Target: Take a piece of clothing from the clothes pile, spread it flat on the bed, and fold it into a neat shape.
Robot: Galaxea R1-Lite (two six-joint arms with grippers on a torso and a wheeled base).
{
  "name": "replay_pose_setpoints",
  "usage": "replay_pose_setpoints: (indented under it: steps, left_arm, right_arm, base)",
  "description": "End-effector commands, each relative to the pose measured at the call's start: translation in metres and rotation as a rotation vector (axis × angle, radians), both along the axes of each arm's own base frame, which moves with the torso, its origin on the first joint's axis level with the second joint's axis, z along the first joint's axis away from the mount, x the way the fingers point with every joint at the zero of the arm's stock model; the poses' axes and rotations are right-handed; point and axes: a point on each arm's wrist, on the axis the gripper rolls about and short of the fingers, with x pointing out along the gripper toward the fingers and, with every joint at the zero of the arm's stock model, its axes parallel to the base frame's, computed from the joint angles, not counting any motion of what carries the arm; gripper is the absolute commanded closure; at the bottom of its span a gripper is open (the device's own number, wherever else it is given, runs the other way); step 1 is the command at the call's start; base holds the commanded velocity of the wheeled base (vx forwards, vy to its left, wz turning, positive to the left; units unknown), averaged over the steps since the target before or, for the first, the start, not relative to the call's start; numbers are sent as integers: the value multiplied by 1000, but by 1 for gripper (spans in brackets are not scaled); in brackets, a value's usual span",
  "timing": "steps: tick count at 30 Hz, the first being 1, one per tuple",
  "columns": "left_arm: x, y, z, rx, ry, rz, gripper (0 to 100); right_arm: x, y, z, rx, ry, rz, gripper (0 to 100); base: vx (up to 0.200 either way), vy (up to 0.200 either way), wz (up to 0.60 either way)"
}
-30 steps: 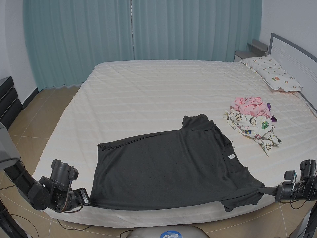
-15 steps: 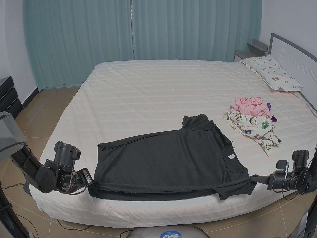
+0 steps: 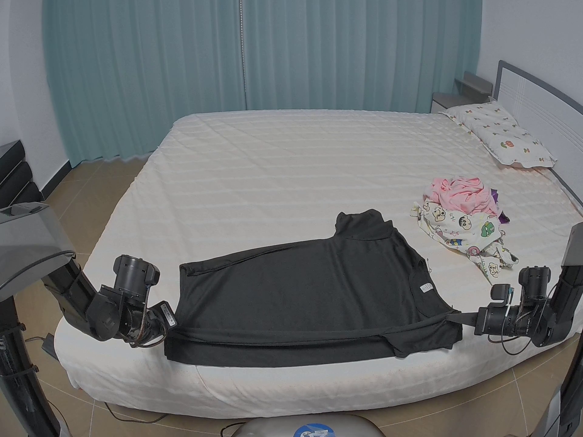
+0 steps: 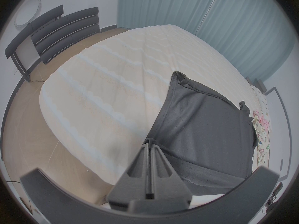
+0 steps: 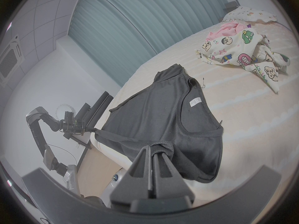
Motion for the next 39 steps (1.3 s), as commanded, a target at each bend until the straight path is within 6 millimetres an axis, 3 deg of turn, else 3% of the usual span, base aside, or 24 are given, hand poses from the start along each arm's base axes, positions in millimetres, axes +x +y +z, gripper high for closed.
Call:
replay_pose_setpoints:
  steps: [1, 5, 14, 21, 24, 29, 33, 34, 39]
  left_arm:
    - [11, 0, -12, -1, 19, 13, 100]
    - [20, -1, -12, -8, 2, 20, 100]
    - [28, -3, -7, -34, -33, 45, 100]
    - [16, -3, 17, -29, -9, 36, 100]
    - [21, -4, 25, -38, -32, 32, 100]
    - [28, -4, 23, -44, -28, 32, 100]
    - [37, -6, 9, -70, 3, 20, 100]
    - [40, -6, 6, -74, 7, 21, 100]
    - [52, -5, -7, -97, 18, 61, 100]
  right_arm:
    - [9, 2, -12, 2, 21, 6, 100]
    - [20, 3, -11, 18, 28, -36, 100]
    - [22, 2, -18, 30, 41, -48, 100]
    - [22, 0, -25, 31, 37, -53, 100]
    - [23, 0, -26, 31, 36, -54, 100]
    - [26, 0, -27, 37, 40, -60, 100]
    - [34, -1, -30, 57, 37, -104, 100]
    - [35, 0, -31, 63, 30, -109, 0]
    - [37, 2, -36, 101, -4, -133, 0]
  base:
    - [0, 0, 0]
    - [0, 0, 0]
    - [0, 0, 0]
    - [0, 0, 0]
    - [0, 0, 0]
    - [0, 0, 0]
    - [0, 0, 0]
    - [0, 0, 0]
    - [0, 0, 0]
